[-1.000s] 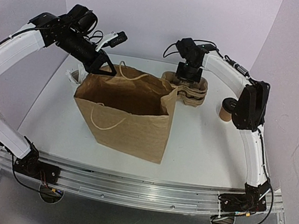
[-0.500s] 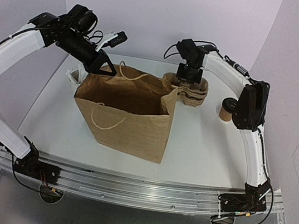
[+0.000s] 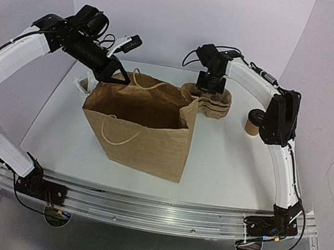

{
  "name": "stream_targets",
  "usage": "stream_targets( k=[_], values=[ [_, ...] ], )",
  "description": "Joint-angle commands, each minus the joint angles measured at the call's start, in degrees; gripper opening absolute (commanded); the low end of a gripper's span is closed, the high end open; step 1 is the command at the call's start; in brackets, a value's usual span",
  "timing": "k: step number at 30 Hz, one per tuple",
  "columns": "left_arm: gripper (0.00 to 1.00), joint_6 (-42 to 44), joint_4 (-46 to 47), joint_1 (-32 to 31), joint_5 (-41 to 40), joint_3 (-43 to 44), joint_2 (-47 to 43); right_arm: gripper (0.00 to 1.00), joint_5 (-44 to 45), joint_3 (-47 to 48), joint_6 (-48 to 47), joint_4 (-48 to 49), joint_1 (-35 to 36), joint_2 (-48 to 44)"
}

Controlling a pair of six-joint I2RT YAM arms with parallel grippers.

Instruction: Pack the takeout coffee

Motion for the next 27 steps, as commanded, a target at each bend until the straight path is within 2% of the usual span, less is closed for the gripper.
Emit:
stream_targets(
  k=[1, 27],
  values=[
    [0.0, 0.66, 2.16, 0.46, 1.66, 1.01, -0.39, 0.06, 0.62, -0.01, -0.23, -0.12, -0.22, -0.14],
    [0.0, -2.47, 3.73, 0.55, 1.45, 0.45, 0.42, 0.01, 3.2, 0.43, -1.55, -0.21, -0.19, -10.82]
  ],
)
